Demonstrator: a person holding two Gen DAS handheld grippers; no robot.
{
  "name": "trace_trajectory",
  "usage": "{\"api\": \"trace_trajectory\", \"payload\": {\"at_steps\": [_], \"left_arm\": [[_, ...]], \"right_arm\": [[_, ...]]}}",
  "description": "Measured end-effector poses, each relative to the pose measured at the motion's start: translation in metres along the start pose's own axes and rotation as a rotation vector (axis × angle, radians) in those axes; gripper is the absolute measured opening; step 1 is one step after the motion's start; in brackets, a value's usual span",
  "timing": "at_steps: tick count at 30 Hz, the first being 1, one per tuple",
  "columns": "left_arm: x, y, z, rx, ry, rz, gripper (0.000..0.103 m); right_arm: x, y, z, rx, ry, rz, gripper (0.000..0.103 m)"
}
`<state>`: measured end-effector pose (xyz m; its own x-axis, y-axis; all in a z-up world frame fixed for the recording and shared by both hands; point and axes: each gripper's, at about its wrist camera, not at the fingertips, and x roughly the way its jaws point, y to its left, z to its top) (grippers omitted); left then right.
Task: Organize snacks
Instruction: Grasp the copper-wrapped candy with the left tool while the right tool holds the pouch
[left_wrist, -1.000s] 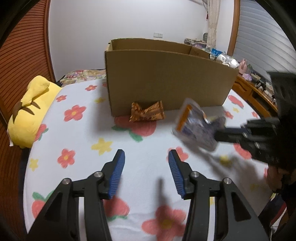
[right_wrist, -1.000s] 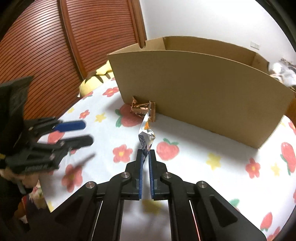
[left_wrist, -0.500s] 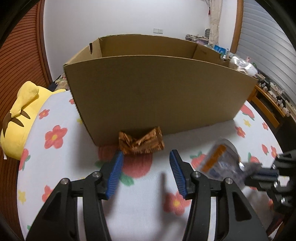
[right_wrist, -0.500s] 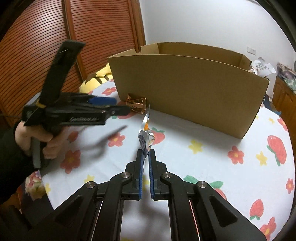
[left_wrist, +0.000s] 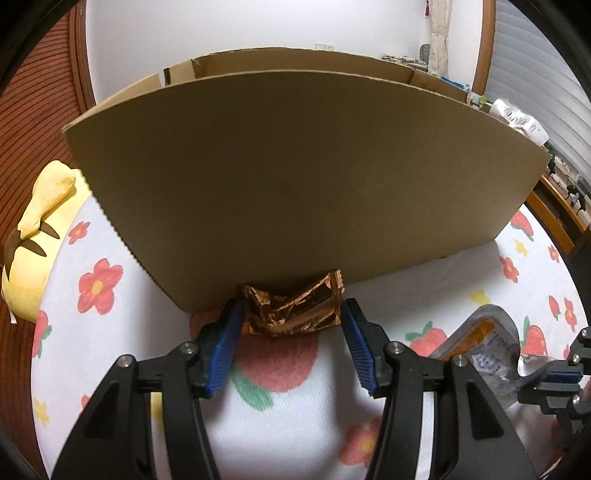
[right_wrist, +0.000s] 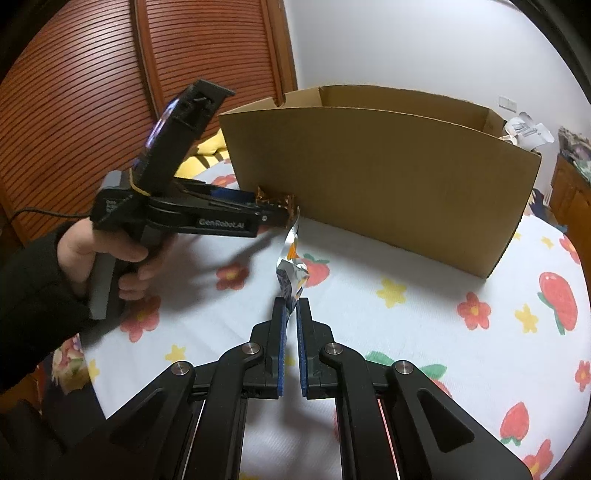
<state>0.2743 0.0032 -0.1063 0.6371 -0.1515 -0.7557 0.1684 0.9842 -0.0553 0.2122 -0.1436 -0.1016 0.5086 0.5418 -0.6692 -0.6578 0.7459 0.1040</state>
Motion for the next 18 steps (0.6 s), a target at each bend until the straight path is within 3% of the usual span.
{"api": "trace_trajectory", "payload": {"at_steps": [4,6,13,18], "left_arm": [[0.0,-0.003,0.0,0.006,-0.003,0.0,0.053],[0.0,-0.003,-0.002,0.013,-0.004,-0.003,0.044],[-0.002,-0.01,-0.004,0.048,-0.016,-0.003,0.026],[-0.007,-0.018,-0.008,0.064,-0.011,-0.026,0.024]], "right_arm": [[-0.003,-0.001,-0.003,0.0,-0.006,0.005,0.003],[-0.003,-0.001,-0.003,-0.001,-0.006,0.006,0.003],[-0.001,0.001,-0.002,-0.013,-0.007,0.004,0.003],[0.002,0.001,0.002,-0.02,-0.003,0.002,0.004]]}}
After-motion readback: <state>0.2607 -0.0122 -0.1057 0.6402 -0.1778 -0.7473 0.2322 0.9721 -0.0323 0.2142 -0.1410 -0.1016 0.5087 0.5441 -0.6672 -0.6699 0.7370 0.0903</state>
